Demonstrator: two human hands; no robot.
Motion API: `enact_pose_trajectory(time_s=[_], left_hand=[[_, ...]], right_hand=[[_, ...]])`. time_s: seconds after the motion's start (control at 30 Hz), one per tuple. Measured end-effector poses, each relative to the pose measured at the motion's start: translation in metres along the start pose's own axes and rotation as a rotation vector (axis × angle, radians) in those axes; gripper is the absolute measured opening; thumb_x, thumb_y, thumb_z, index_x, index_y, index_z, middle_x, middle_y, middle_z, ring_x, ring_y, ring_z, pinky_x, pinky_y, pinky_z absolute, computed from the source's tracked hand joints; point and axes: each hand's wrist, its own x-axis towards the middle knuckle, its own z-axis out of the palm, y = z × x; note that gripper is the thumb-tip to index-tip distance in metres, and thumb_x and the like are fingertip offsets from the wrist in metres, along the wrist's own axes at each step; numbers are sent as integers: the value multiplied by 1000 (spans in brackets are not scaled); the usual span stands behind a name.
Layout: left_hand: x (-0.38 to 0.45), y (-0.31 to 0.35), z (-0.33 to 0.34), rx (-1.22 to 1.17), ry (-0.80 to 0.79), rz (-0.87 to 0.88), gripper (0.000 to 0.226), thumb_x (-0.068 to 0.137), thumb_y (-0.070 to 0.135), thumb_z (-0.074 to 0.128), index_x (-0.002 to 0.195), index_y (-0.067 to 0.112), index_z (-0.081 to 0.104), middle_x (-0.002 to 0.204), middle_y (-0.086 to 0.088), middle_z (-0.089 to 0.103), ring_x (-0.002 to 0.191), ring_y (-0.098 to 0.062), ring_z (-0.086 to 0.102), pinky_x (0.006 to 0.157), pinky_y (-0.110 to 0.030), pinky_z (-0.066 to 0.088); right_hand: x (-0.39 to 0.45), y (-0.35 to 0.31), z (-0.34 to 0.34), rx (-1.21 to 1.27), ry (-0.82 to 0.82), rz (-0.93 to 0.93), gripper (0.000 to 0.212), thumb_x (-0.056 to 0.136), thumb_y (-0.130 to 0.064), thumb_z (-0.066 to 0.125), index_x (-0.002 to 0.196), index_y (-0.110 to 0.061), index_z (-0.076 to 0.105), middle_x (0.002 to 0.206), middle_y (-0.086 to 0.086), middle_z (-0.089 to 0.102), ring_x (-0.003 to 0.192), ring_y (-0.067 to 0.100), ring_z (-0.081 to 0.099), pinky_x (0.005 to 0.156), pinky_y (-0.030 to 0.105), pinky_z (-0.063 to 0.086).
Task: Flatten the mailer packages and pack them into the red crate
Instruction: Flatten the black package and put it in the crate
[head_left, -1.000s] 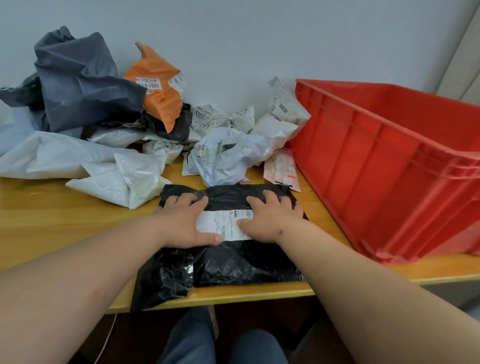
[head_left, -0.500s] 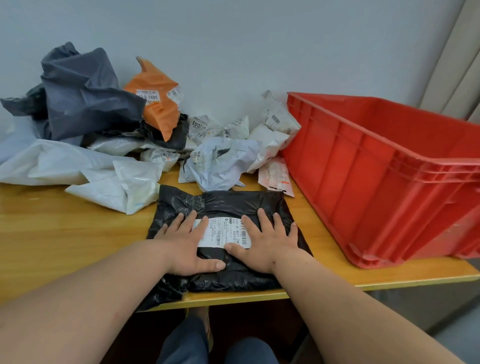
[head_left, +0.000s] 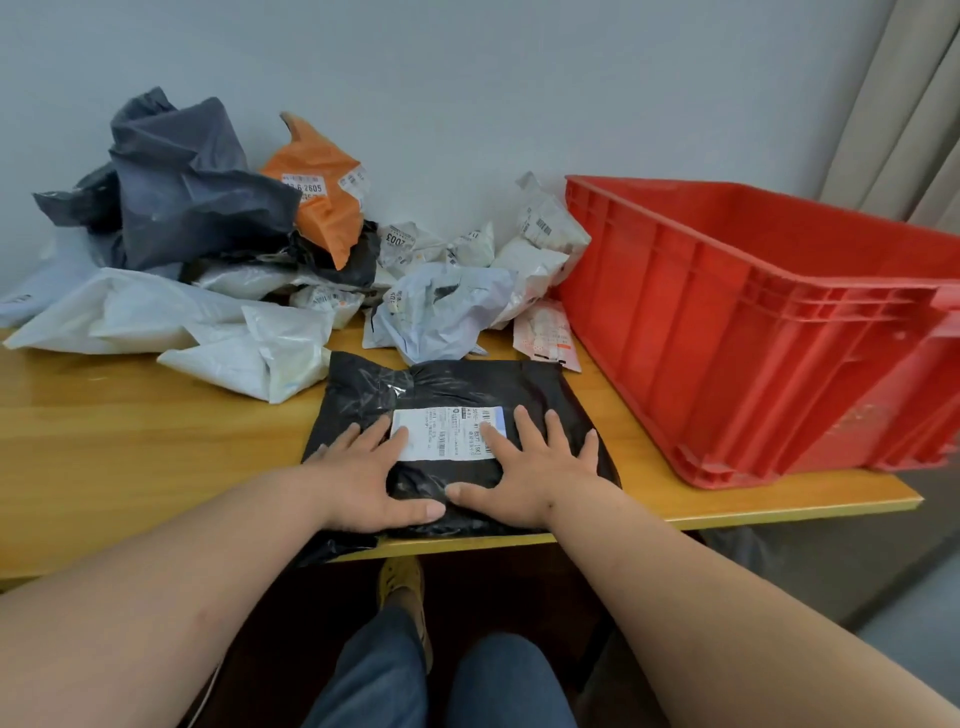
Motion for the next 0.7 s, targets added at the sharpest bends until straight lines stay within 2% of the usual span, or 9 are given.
enact_pose_trajectory(time_s=[0.17, 0.27, 0.43, 0.57, 0.7], left_hand=[[-1, 0, 17, 7, 44, 1, 143, 30, 102, 16, 150, 37, -24, 155, 12, -35, 147, -20, -25, 121, -48, -5], [-2, 1, 18, 17, 43, -4, 133, 44, 101, 22, 149, 35, -26, 154, 12, -37, 146, -20, -26, 121, -49, -7], [-4, 0, 19, 39, 48, -3, 124, 56, 99, 25, 149, 34, -27, 154, 11, -37, 147, -20, -26, 120, -49, -7], [-7, -3, 9, 20, 20, 6, 141, 32, 103, 13, 150, 36, -24, 156, 12, -33, 148, -20, -22, 121, -48, -2], [-10, -12, 12, 20, 58, 0, 146, 26, 105, 7, 149, 34, -26, 157, 8, -32, 148, -21, -22, 121, -47, -3]], right_hand=[[-2, 6, 13, 30, -2, -11, 104, 68, -99, 22, 152, -50, -14, 160, -8, -30, 145, 27, -33, 111, 69, -15], [-1, 6, 15, 53, 6, -16, 103, 68, -99, 21, 152, -50, -14, 160, -8, -30, 145, 26, -34, 112, 68, -14], [-2, 5, 17, 58, 17, -26, 101, 69, -98, 20, 152, -49, -13, 161, -7, -29, 145, 26, -34, 113, 67, -13], [-6, 12, 9, -1, 66, -39, 93, 75, -93, 19, 152, -50, -11, 162, -6, -26, 148, 27, -28, 115, 64, -13], [-10, 31, 10, 6, 115, 39, 92, 76, -93, 13, 153, -48, -11, 162, -4, -26, 149, 28, -25, 117, 60, -10]])
